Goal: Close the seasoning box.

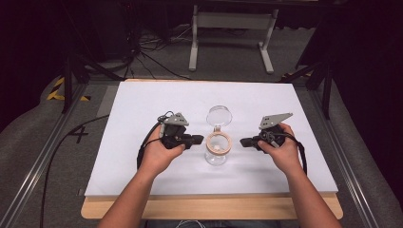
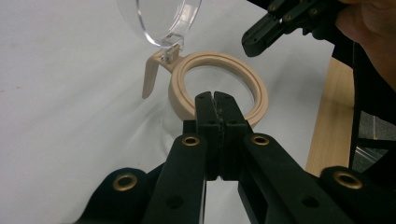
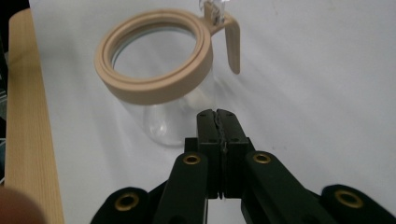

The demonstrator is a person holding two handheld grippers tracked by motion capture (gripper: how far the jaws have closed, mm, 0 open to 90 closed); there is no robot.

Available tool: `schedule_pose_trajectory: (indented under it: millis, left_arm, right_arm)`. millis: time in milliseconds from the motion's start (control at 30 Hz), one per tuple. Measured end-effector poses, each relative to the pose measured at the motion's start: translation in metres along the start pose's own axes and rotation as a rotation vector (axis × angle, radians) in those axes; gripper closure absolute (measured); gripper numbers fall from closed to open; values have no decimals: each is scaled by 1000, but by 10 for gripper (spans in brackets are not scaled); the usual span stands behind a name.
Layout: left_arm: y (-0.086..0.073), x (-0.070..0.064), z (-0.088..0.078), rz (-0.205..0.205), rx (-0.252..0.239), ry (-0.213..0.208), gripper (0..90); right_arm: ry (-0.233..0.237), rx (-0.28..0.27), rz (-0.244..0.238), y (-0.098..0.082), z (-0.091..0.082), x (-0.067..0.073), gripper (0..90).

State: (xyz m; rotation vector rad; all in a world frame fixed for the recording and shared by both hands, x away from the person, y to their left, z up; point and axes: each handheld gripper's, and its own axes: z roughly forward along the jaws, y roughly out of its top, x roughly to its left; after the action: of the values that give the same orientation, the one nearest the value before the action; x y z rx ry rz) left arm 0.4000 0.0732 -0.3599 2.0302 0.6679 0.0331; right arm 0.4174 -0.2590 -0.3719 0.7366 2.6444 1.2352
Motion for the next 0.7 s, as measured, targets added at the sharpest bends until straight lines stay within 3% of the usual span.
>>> schedule_pose_trajectory:
  millis: [100,167,367,467,600,700]
  left_arm:
    - [2,-3,4,4,0,-24,899]
    - [4,-4,7,11,-22,-19,898]
    - [8,-4,13,14,-31,-19,899]
    - [11,-4,15,20,-45,-15,899]
    - [16,-3,17,33,-31,-14,898]
    - [16,-3,19,35,-33,-11,899]
  right_arm:
    - [-20,-7,-12,9,-4,-3,900]
    - [-33,-11,-14,15,-6,-8,900]
    - [-44,-59,-5,34,-12,-18,900]
    - [-48,-70,-13,45,-10,-22,900]
    - [-49,-75,-24,60,-3,-29,900]
    - [-41,-85,-11,66,2,-36,900]
